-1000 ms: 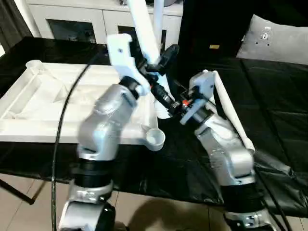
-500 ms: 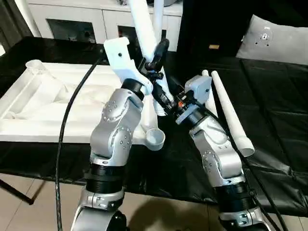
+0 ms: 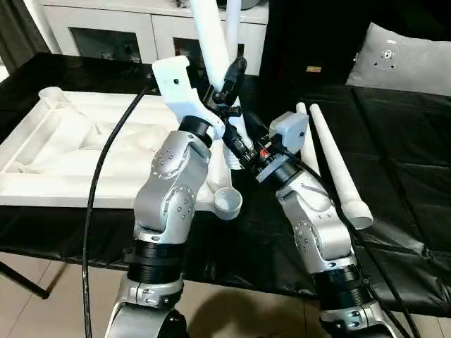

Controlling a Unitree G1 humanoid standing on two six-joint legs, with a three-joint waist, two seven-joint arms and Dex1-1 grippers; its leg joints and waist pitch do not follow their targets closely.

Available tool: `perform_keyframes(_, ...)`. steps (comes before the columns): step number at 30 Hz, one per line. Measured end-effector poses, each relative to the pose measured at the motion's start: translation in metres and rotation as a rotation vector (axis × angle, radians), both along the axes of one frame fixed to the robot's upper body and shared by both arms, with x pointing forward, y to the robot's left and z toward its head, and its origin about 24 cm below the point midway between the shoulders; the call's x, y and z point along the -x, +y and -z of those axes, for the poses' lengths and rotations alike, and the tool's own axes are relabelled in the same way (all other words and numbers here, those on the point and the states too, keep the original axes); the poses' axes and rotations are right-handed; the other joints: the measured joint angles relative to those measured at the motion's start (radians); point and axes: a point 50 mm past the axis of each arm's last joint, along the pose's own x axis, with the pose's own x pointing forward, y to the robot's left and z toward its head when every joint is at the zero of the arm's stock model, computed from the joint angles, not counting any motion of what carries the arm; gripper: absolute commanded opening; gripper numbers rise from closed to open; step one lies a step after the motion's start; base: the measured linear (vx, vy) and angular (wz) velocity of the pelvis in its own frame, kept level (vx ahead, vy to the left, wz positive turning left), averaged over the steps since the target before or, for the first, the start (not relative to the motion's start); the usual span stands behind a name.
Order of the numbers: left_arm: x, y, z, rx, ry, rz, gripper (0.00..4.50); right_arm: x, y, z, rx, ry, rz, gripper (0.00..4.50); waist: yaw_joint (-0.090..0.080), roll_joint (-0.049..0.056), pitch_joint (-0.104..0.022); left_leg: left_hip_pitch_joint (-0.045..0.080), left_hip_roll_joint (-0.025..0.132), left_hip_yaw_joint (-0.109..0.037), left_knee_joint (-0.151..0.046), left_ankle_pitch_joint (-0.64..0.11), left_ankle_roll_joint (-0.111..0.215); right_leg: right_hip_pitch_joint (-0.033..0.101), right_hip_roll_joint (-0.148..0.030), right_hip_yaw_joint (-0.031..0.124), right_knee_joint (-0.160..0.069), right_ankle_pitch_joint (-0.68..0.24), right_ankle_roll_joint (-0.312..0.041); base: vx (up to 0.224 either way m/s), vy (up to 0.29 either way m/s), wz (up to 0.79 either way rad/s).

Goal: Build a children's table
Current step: Pick table leg

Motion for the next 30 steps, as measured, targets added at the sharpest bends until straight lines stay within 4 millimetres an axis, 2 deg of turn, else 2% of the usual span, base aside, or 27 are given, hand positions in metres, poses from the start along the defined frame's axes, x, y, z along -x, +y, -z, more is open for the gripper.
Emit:
perform_keyframes(1, -0.002, 0.002, 0.003, -0.004, 0.012, -0.006, 1.89, 0.0, 0.0, 0.002, 0.004, 0.018, -0.005, 3.01, 0.0, 0.0, 0.0, 0.0, 0.0, 0.0, 0.0, 0.0, 0.0, 0.0, 0.0, 0.0, 0.0, 0.0, 0.0, 0.0, 0.0, 0.0)
perform_keyframes(5, -0.008, 0.011, 0.008, -0.014, 0.04, -0.037, 1.89, 0.0, -0.001, 0.006, 0.023, 0.056, -0.05, 3.14, -0.001, 0.0, 0.0, 0.0, 0.0, 0.0, 0.0, 0.0, 0.0, 0.0, 0.0, 0.0, 0.0, 0.001, 0.0, 0.0, 0.0, 0.0)
perform_keyframes(6, -0.009, 0.016, 0.008, -0.018, 0.043, -0.05, 1.89, 0.001, -0.003, 0.007, 0.021, 0.063, -0.059, 3.4, -0.002, 0.0, 0.0, 0.0, 0.0, 0.0, 0.0, 0.0, 0.0, 0.0, 0.0, 0.0, 0.0, 0.001, 0.0, 0.0, 0.0, 0.0)
perform_keyframes(9, -0.013, 0.027, 0.007, -0.032, 0.04, -0.081, 1.89, 0.004, -0.008, 0.012, 0.03, 0.092, -0.078, 3.5, -0.002, 0.0, 0.0, 0.0, 0.0, 0.0, 0.001, 0.0, 0.0, 0.0, 0.0, 0.0, 0.0, 0.001, 0.0, 0.0, 0.0, 0.0)
perform_keyframes(10, -0.014, 0.03, 0.007, -0.036, 0.04, -0.089, 1.89, 0.004, -0.011, 0.015, 0.043, 0.111, -0.083, 3.71, -0.002, 0.0, 0.0, 0.0, 0.0, 0.0, 0.001, 0.0, 0.0, 0.0, 0.0, 0.0, 0.0, 0.001, 0.0, 0.0, 0.0, 0.0)
perform_keyframes(14, -0.016, 0.036, 0.008, -0.068, 0.038, -0.07, 1.89, 0.003, -0.023, 0.019, 0.07, 0.214, -0.087, 4.0, 0.002, 0.0, 0.0, 0.0, 0.0, 0.0, 0.002, 0.0, 0.0, 0.0, 0.0, 0.0, 0.0, 0.002, 0.0, 0.0, 0.0, 0.0)
perform_keyframes(18, -0.016, 0.039, 0.009, -0.112, 0.031, -0.006, 1.89, -0.001, -0.044, 0.017, 0.058, 0.233, -0.069, 4.29, 0.003, 0.0, 0.0, 0.0, 0.0, 0.0, 0.003, 0.0, 0.0, 0.0, 0.0, 0.0, 0.0, 0.002, 0.0, 0.0, 0.0, 0.0)
perform_keyframes(22, -0.014, 0.035, 0.01, -0.142, 0.025, 0.123, 1.89, -0.009, -0.074, 0.006, -0.001, 0.274, -0.065, 4.47, 0.003, 0.0, 0.0, 0.0, 0.0, 0.0, 0.003, 0.001, 0.001, 0.0, 0.0, 0.0, 0.0, 0.003, -0.001, 0.0, 0.0, 0.0)
perform_keyframes(26, -0.008, 0.031, 0.01, -0.137, 0.006, 0.26, 1.89, -0.001, -0.083, -0.001, 0.01, 0.332, -0.216, 4.5, 0.002, 0.001, 0.0, 0.0, 0.001, 0.001, 0.003, 0.001, 0.001, 0.0, 0.0, 0.0, 0.0, 0.003, -0.001, 0.0, 0.0, 0.0)
perform_keyframes(30, -0.003, 0.027, 0.007, -0.117, -0.028, 0.368, 1.89, 0.009, -0.082, -0.008, 0.061, 0.336, -0.362, 4.5, -0.002, 0.001, 0.0, 0.001, 0.001, 0.002, 0.003, 0.002, 0.002, 0.0, 0.0, 0.0, 0.0, 0.004, -0.002, 0.0, 0.0, 0.0)
